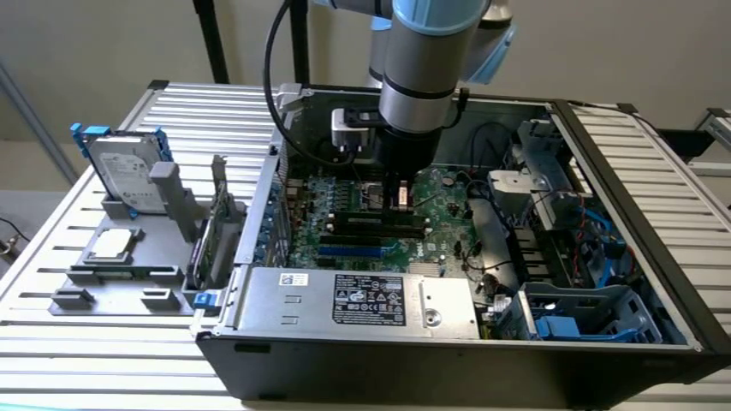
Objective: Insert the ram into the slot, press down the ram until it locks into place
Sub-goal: 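Insert the ram into the slot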
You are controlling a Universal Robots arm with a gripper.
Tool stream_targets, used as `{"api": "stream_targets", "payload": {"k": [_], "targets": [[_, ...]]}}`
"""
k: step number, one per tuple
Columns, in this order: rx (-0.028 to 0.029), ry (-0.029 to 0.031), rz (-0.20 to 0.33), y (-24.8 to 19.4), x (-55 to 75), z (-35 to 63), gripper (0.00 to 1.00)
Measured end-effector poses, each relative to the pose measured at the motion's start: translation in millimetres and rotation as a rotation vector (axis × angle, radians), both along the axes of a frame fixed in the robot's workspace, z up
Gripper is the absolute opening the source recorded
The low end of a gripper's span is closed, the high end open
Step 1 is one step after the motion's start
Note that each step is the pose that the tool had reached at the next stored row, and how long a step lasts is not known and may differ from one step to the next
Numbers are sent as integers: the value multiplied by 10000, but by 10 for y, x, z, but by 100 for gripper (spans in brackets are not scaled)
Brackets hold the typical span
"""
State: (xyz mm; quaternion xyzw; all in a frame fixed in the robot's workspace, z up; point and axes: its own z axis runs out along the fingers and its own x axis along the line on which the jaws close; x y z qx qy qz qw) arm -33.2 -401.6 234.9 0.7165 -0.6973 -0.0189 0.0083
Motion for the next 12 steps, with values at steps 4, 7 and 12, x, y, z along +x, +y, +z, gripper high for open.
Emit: {"api": "stream_targets", "payload": {"k": [4,7,12], "targets": [[-63,0,0,3,0,-6,13],[-101,0,0,5,0,-12,13],[-123,0,-1,23,0,-18,13]]}}
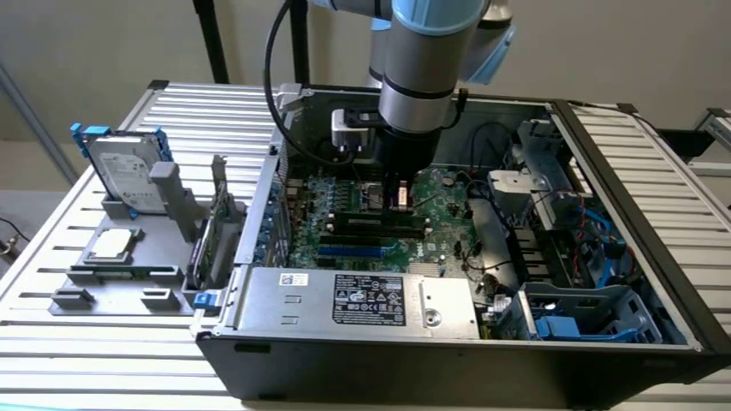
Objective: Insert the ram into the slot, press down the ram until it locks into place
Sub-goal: 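Insert the ram into the slot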
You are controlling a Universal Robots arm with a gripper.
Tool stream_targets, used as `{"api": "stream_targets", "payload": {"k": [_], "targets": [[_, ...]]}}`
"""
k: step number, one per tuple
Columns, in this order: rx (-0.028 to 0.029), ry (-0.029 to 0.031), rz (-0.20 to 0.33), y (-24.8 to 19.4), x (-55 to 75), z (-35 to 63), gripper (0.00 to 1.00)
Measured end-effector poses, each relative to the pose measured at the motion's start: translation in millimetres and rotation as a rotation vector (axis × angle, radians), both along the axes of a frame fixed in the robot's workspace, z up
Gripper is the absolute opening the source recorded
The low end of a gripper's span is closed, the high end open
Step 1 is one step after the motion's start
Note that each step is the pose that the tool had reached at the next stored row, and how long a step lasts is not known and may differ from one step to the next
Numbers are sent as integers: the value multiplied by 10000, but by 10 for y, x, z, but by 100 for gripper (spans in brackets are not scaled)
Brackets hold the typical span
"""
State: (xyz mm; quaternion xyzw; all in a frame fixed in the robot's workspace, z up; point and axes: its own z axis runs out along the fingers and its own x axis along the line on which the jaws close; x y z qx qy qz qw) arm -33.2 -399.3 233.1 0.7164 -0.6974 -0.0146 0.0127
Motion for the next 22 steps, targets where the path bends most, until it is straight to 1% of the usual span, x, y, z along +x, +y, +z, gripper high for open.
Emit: {"api": "stream_targets", "payload": {"k": [3,13,22], "targets": [[-9,-1,1,8,0,-5,13],[-86,1,0,12,3,-27,13],[-123,1,1,24,9,-42,13]]}}
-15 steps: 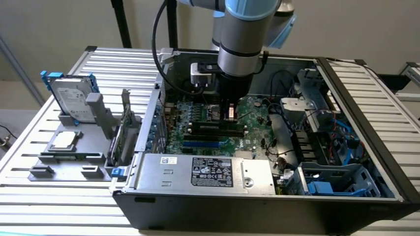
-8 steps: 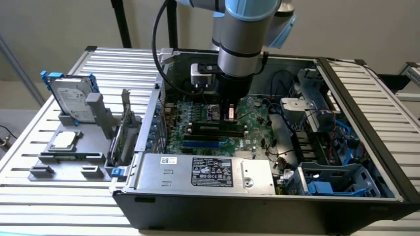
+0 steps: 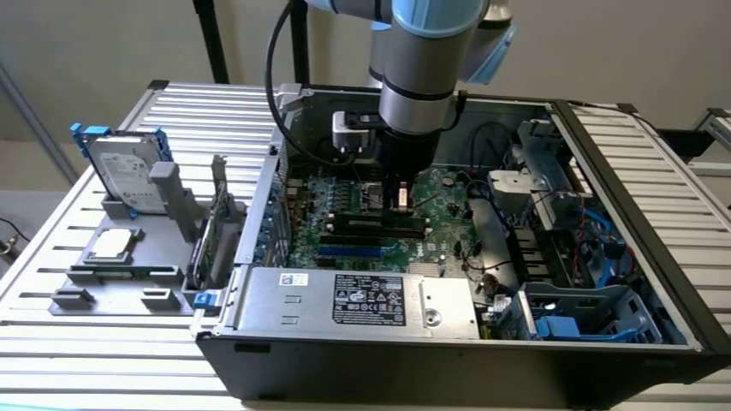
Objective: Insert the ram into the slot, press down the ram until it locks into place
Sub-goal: 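Insert the ram into the slot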
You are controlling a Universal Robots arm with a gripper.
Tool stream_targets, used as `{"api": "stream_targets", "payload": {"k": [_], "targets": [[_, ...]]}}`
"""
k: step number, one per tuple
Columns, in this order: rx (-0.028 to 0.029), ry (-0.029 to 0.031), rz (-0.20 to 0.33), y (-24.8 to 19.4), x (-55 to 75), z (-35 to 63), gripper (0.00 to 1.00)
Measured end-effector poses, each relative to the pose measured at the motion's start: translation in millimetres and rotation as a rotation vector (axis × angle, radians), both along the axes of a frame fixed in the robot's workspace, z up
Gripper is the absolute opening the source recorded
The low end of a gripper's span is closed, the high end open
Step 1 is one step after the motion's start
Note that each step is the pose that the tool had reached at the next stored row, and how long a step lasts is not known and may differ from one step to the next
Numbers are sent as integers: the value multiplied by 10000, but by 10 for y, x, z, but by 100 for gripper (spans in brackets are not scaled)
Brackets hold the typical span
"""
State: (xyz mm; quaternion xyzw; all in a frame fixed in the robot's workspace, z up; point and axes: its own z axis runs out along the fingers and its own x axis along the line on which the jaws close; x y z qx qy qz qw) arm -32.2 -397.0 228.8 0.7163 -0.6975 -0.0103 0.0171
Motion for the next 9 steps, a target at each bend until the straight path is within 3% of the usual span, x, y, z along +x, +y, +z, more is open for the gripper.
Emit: {"api": "stream_targets", "payload": {"k": [9], "targets": [[-47,-1,-1,14,6,-8,13]]}}
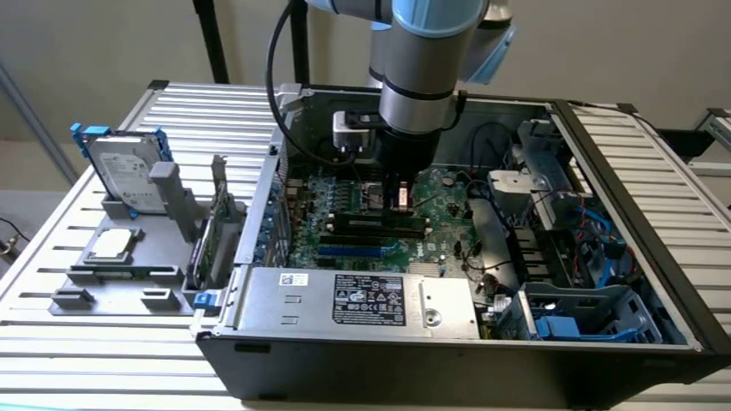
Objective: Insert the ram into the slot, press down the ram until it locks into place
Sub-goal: 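Insert the ram into the slot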
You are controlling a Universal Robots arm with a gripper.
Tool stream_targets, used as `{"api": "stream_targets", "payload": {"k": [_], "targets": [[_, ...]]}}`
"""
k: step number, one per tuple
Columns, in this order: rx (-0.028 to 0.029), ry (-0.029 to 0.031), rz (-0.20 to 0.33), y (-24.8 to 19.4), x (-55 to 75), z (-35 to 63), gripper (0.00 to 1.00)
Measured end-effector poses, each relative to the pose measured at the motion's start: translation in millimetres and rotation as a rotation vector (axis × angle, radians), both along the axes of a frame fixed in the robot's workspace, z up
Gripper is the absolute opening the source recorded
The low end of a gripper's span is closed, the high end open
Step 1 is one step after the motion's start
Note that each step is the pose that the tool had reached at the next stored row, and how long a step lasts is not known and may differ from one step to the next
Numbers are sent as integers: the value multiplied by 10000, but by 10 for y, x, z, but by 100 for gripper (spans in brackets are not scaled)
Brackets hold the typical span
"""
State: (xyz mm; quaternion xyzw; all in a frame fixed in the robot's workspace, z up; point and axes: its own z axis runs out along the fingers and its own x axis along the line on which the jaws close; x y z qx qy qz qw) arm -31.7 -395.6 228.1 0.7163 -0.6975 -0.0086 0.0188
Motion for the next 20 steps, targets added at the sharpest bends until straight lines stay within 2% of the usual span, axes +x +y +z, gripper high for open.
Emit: {"api": "stream_targets", "payload": {"k": [20], "targets": [[-23,0,2,-1,-5,-6,13]]}}
